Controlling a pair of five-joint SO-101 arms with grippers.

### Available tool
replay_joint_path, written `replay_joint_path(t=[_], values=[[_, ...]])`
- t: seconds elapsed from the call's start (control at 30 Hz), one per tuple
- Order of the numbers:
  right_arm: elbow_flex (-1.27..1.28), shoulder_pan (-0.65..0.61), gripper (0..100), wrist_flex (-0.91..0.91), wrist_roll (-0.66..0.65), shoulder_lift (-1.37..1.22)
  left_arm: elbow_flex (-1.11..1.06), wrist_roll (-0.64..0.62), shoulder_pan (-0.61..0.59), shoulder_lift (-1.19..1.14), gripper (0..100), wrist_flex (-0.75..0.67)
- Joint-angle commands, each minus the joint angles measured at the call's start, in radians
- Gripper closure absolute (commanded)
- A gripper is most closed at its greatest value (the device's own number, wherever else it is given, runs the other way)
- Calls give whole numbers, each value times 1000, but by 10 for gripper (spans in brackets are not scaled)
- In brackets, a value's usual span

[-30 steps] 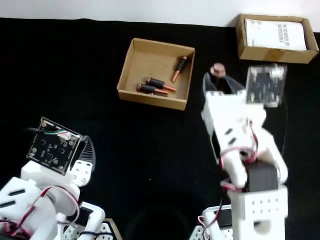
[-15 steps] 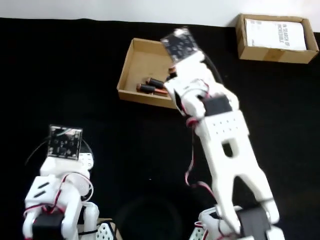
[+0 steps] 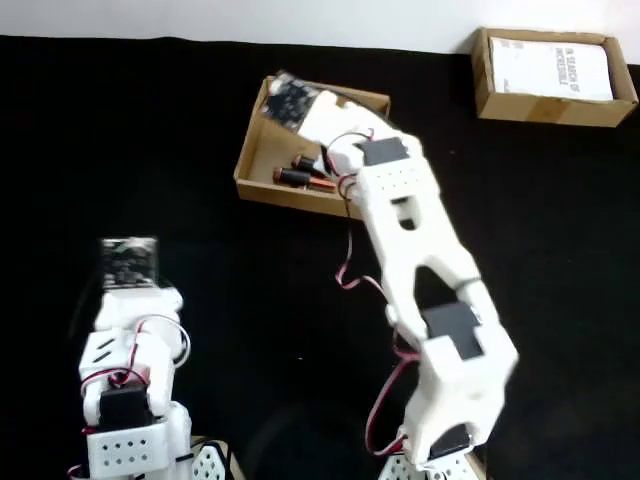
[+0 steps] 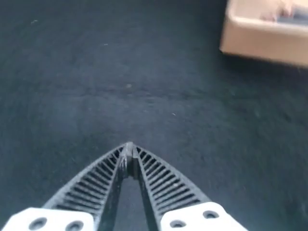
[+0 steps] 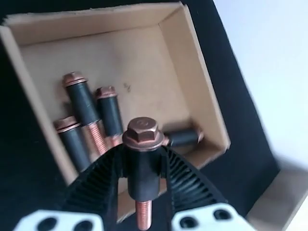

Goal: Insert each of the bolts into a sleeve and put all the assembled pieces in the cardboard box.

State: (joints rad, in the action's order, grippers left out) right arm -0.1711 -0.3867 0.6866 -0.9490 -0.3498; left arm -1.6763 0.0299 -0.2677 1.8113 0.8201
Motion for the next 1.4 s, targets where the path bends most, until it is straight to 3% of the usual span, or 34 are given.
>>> replay_joint_path(t=[0.0,0.1,0.33,0.53,0.63,0.77,0.97,1.13,1.37], values=[[-120,-35,992,-91,-92,-79,-19,-160,-19,1,991,-37],[-148,-59,992,-101,-100,-147,-19,-161,-1,1,990,40],[-143,-88,981,-99,-98,-199,-19,-78,24,1,990,49],[-154,-71,763,-47,-32,-191,-19,-78,24,1,990,49],[-148,-67,721,48,-28,-134,-19,-72,24,1,990,49],[-143,-67,762,174,-3,-16,-19,-74,24,1,990,49],[-142,-53,991,278,281,200,-19,-74,24,1,990,48],[-140,15,993,344,468,371,-19,-74,25,-1,990,48],[-140,24,993,719,620,647,-19,-74,51,-1,990,51]])
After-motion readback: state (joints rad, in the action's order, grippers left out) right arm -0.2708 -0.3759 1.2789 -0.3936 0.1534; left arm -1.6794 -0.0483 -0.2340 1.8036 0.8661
